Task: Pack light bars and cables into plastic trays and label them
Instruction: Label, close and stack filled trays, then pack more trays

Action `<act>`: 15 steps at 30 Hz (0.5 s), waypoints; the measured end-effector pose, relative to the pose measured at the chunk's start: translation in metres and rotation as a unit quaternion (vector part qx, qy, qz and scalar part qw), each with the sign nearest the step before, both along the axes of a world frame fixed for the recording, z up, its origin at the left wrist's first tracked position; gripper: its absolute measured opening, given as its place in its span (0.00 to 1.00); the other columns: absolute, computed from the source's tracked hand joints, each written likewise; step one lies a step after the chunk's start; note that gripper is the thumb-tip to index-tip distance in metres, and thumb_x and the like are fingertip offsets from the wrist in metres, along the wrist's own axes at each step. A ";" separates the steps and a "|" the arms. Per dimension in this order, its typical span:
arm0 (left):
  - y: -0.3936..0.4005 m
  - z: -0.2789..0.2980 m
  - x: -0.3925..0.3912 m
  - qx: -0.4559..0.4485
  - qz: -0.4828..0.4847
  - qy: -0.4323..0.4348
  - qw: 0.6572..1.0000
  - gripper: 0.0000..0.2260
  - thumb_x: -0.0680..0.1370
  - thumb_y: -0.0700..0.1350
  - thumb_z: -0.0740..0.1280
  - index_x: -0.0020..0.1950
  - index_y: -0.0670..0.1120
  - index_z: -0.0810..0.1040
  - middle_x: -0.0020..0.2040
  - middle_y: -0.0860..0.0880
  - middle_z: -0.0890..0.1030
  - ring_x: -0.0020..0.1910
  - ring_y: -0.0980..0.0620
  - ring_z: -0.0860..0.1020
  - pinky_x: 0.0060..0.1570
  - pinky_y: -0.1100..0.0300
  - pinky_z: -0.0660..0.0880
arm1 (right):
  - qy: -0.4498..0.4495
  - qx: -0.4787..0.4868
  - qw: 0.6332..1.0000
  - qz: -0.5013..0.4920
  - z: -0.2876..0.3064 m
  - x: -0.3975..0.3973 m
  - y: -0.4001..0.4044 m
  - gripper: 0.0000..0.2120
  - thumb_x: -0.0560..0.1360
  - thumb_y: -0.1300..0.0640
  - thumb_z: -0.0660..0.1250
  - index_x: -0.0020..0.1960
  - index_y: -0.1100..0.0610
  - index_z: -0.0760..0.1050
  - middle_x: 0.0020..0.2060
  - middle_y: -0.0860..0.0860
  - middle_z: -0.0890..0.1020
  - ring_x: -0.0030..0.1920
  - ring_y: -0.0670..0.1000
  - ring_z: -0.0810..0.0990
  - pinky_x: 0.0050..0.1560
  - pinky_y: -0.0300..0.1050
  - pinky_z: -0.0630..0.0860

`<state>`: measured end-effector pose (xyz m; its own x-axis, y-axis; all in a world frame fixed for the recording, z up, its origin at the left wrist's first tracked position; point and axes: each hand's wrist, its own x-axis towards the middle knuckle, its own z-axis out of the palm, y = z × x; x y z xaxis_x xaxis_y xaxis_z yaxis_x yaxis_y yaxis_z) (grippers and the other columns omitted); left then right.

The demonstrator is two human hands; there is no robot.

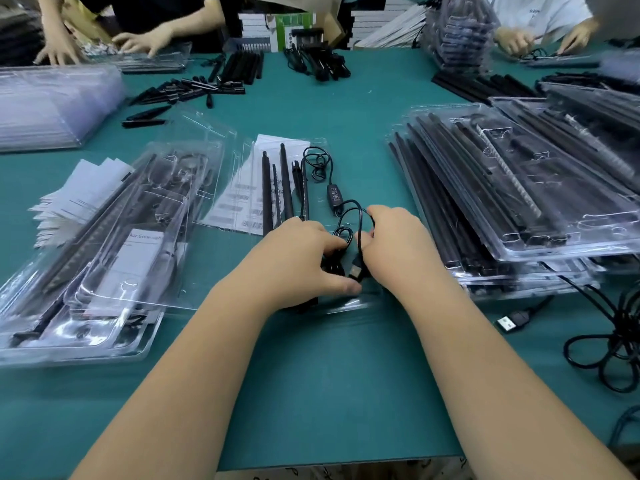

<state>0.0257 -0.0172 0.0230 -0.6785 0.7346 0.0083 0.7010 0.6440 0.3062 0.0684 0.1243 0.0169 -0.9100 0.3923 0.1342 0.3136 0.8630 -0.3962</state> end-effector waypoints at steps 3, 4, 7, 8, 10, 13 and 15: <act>-0.002 0.001 -0.004 0.018 -0.007 -0.017 1.000 0.29 0.69 0.63 0.70 0.69 0.60 0.70 0.48 0.54 0.76 0.51 0.51 0.70 0.54 0.54 0.70 | 0.101 -0.044 0.994 -0.023 0.005 0.004 0.004 0.18 0.78 0.61 0.56 0.66 0.56 0.72 0.56 0.58 0.74 0.54 0.58 0.74 0.47 0.44 0.64; -0.002 0.001 -0.005 0.012 -0.013 -0.018 1.000 0.29 0.70 0.62 0.69 0.70 0.61 0.69 0.48 0.54 0.76 0.51 0.51 0.70 0.54 0.55 0.70 | 0.138 -0.051 0.989 -0.030 0.008 0.006 0.006 0.18 0.78 0.63 0.56 0.67 0.55 0.72 0.57 0.58 0.73 0.54 0.58 0.74 0.48 0.43 0.65; -0.002 0.002 -0.002 -0.004 -0.007 -0.002 1.000 0.28 0.67 0.69 0.64 0.63 0.58 0.76 0.48 0.53 0.76 0.52 0.51 0.70 0.54 0.53 0.71 | 0.203 -0.082 0.974 -0.057 0.014 0.011 0.013 0.18 0.77 0.63 0.54 0.61 0.55 0.77 0.56 0.54 0.72 0.50 0.53 0.74 0.47 0.40 0.64; -0.002 0.003 0.000 -0.002 0.003 0.004 1.000 0.29 0.65 0.72 0.62 0.60 0.58 0.78 0.46 0.54 0.76 0.51 0.52 0.70 0.53 0.53 0.71 | 0.223 -0.099 0.967 -0.067 0.016 0.013 0.013 0.17 0.77 0.62 0.55 0.57 0.54 0.79 0.53 0.52 0.73 0.46 0.50 0.73 0.43 0.38 0.63; 0.001 0.004 0.003 -0.001 0.023 0.017 1.000 0.31 0.61 0.76 0.58 0.53 0.57 0.77 0.45 0.55 0.75 0.50 0.52 0.69 0.51 0.54 0.71 | 0.258 -0.123 0.955 -0.077 0.019 0.015 0.013 0.14 0.75 0.60 0.56 0.49 0.53 0.80 0.47 0.48 0.73 0.38 0.47 0.71 0.36 0.36 0.61; 0.004 0.003 0.005 -0.015 0.041 0.030 0.999 0.31 0.59 0.77 0.55 0.50 0.57 0.73 0.44 0.55 0.74 0.50 0.52 0.69 0.50 0.55 0.70 | 0.227 -0.130 0.963 -0.064 0.021 0.016 0.015 0.12 0.75 0.58 0.56 0.44 0.55 0.78 0.42 0.49 0.78 0.38 0.49 0.74 0.37 0.39 0.67; 0.006 0.002 0.006 -0.023 0.051 0.043 0.998 0.29 0.60 0.76 0.55 0.48 0.56 0.72 0.44 0.55 0.73 0.49 0.52 0.68 0.49 0.56 0.69 | 0.169 -0.129 0.976 -0.056 0.020 0.016 0.016 0.11 0.76 0.59 0.54 0.46 0.56 0.76 0.40 0.50 0.79 0.40 0.52 0.75 0.38 0.45 0.69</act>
